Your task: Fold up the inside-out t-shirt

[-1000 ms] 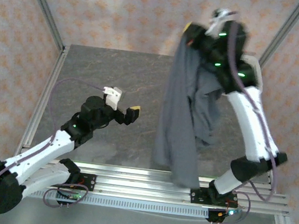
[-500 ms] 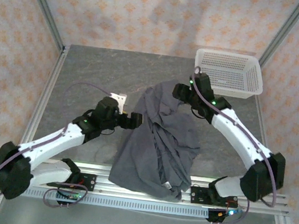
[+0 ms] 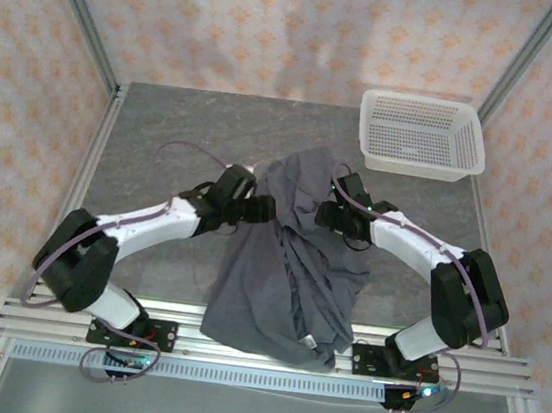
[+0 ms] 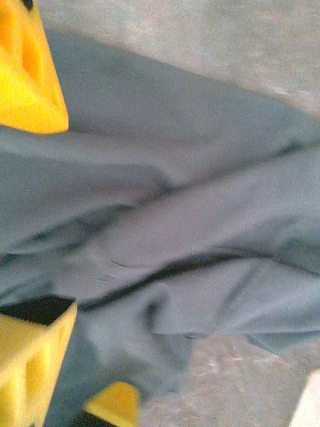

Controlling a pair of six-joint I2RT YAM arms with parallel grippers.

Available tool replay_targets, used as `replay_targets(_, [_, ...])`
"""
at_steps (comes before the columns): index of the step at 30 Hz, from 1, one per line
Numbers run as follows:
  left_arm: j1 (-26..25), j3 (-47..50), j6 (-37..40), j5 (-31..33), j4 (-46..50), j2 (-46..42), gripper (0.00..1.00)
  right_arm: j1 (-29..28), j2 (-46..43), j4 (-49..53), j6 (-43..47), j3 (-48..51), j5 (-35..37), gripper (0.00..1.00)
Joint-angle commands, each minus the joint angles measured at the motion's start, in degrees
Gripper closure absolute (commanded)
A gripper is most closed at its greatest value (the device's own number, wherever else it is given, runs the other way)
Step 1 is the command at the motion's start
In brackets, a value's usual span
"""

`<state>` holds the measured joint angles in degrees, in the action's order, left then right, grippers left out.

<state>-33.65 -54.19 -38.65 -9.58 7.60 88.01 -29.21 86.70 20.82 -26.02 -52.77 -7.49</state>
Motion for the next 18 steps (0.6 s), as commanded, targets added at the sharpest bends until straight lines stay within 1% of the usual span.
replay_targets(1, [0.9,-9.1,-4.5,6.8,3.9,7.9,0.44,-0.2,-3.0,-2.1,-1.9,1.4,1.0,0.40])
replay_targets(4, [2.7,-15.7,-4.7,6.8,4.4,14.8,0.46,-0.3,-4.5,-1.7,-1.5,2.4,2.1,0.37])
replay_targets(6, [3.7,-19.8,-3.9,7.6,4.1,18.8,0.43,-0.2,-5.1,-1.7,-1.2,3.0,2.8,0.37])
replay_targets(10, [4.5,-32.1,-1.7,10.1,10.6,29.4,0.40,-0.2,-4.6,-1.5,-0.6,3.1,2.5,0.36])
replay_targets(13, [5.1,-39.5,-0.6,11.2,12.7,35.7,0.40,-0.2,-4.4,-3.0,-1.0,3.9,1.7,0.35])
replay_targets(14, [5.2,-41.5,0.0,11.6,13.1,37.2,0.42,-0.2,-4.4,-3.9,-1.0,4.2,1.0,0.34])
replay_targets(16, [5.3,-45.6,1.3,12.6,13.9,39.7,0.51,-0.2,-4.3,-5.3,-0.9,4.5,-0.3,0.33])
replay_targets(17, [5.5,-47.4,1.9,12.8,14.4,40.5,0.61,-0.2,-3.9,-5.3,-0.8,4.4,-0.5,0.33])
replay_targets(18, [5.8,-49.5,2.4,12.8,15.5,41.4,0.79,-0.2,-3.5,-5.2,-0.5,4.2,-0.6,0.35])
